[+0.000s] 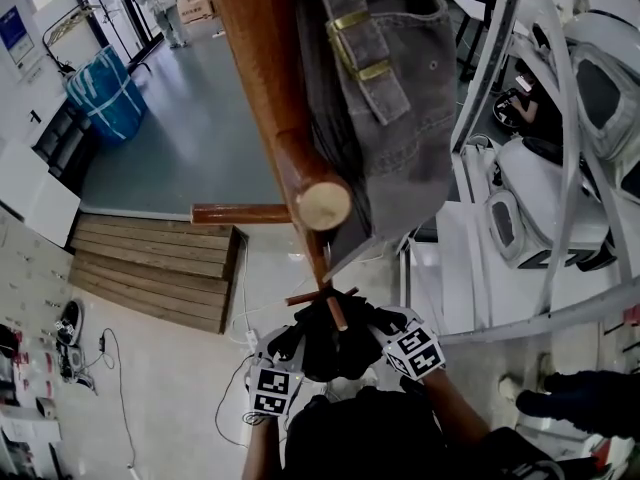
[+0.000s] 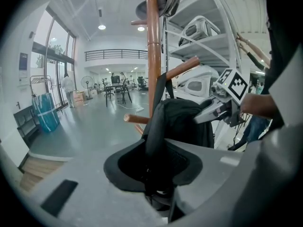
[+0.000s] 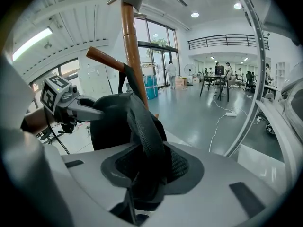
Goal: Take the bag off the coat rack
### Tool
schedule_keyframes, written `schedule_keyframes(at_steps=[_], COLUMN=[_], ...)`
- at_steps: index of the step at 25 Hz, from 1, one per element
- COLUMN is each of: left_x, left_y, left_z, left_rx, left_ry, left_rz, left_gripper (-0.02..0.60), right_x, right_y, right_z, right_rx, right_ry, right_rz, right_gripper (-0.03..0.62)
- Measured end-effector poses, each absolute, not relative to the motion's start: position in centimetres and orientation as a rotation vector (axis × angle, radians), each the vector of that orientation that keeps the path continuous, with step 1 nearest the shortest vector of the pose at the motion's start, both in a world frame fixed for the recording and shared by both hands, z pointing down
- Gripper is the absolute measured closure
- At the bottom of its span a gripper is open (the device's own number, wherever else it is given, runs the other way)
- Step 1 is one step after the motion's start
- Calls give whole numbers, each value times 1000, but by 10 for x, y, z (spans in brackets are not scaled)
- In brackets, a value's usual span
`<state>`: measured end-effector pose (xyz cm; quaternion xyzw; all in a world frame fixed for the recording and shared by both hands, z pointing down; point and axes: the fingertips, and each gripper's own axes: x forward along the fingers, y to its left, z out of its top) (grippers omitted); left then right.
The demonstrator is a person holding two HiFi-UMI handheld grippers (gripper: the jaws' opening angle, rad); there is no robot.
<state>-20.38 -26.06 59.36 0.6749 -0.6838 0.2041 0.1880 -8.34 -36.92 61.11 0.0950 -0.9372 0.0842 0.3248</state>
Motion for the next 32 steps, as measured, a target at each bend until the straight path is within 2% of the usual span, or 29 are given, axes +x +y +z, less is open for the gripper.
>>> schedule_keyframes(at_steps=[9, 32], left_x=[-201, -191], left_y=[-258, -249], left_z=[590, 562], left_rx=[1925, 2074], left_ry=[-1929, -1888], left_rz=[575, 502], left_gripper=[495, 505], right_x=[-80, -67], right_y=[-363, -345], right_z=[607, 574], right_rx=[293, 443], right_ry=[-2462, -2488], right_rz=[234, 203], right_gripper=[503, 519])
